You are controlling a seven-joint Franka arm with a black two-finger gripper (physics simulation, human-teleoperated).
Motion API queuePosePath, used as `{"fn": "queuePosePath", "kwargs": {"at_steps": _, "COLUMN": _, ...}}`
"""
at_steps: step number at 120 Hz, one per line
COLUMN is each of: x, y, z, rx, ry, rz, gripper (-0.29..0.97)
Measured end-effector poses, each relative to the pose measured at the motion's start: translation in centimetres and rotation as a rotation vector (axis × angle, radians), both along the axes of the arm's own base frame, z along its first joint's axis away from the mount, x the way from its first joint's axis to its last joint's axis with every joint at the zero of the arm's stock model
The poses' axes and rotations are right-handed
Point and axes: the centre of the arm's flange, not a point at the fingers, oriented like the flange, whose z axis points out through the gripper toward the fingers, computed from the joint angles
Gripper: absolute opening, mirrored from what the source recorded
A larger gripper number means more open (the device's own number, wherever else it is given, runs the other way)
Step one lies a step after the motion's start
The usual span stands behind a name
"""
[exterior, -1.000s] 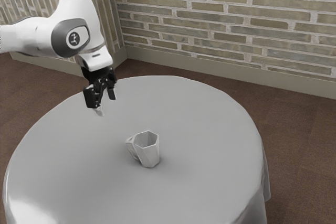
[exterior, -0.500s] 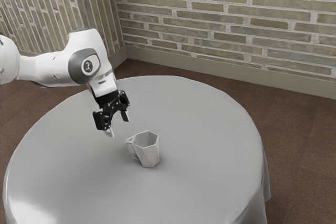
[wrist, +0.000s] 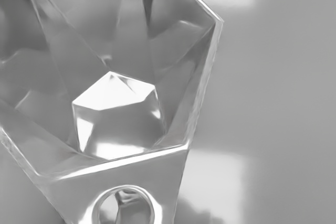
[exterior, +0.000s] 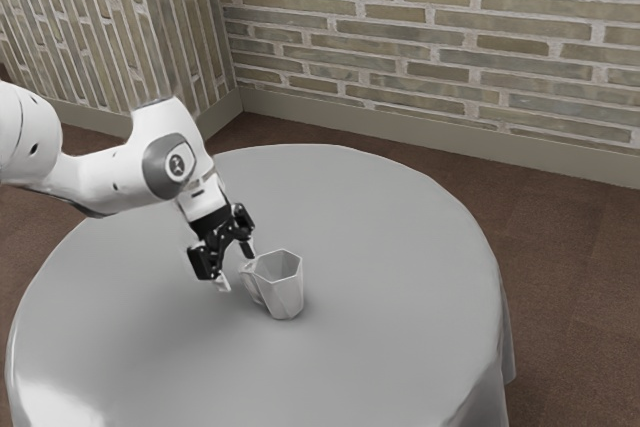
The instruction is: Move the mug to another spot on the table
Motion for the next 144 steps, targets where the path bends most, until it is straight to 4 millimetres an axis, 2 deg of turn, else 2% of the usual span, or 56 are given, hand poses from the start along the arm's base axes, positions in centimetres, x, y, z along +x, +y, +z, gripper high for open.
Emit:
{"fn": "queuePosePath", "kwargs": {"at_steps": 21, "x": 0.3, "y": 0.9, "z": -2.1, "rx": -0.046, "ry": 0.019, "rz": 0.083, "gripper": 0.68}}
{"fn": "queuePosePath", "kwargs": {"at_steps": 75, "x": 1.0, "y": -0.3, "z": -3.8, "rx": -0.104, "ry": 0.031, "rz": 0.154, "gripper": 0.67}}
{"fn": "queuePosePath", "kwargs": {"at_steps": 89, "x": 1.0, "y": -0.3, "z": -3.7, "rx": -0.103, "ry": 0.028, "rz": 0.156, "gripper": 0.54}}
{"fn": "queuePosePath", "kwargs": {"at_steps": 110, "x": 1.1, "y": -0.1, "z": -3.7, "rx": -0.101, "ry": 0.023, "rz": 0.163, "gripper": 0.16}}
{"fn": "queuePosePath", "kwargs": {"at_steps": 125, "x": 1.1, "y": -0.1, "z": -3.6, "rx": -0.098, "ry": 0.017, "rz": 0.163, "gripper": 0.13}}
{"fn": "queuePosePath", "kwargs": {"at_steps": 144, "x": 1.3, "y": -0.2, "z": -2.1, "rx": -0.106, "ry": -0.016, "rz": 0.159, "gripper": 0.09}}
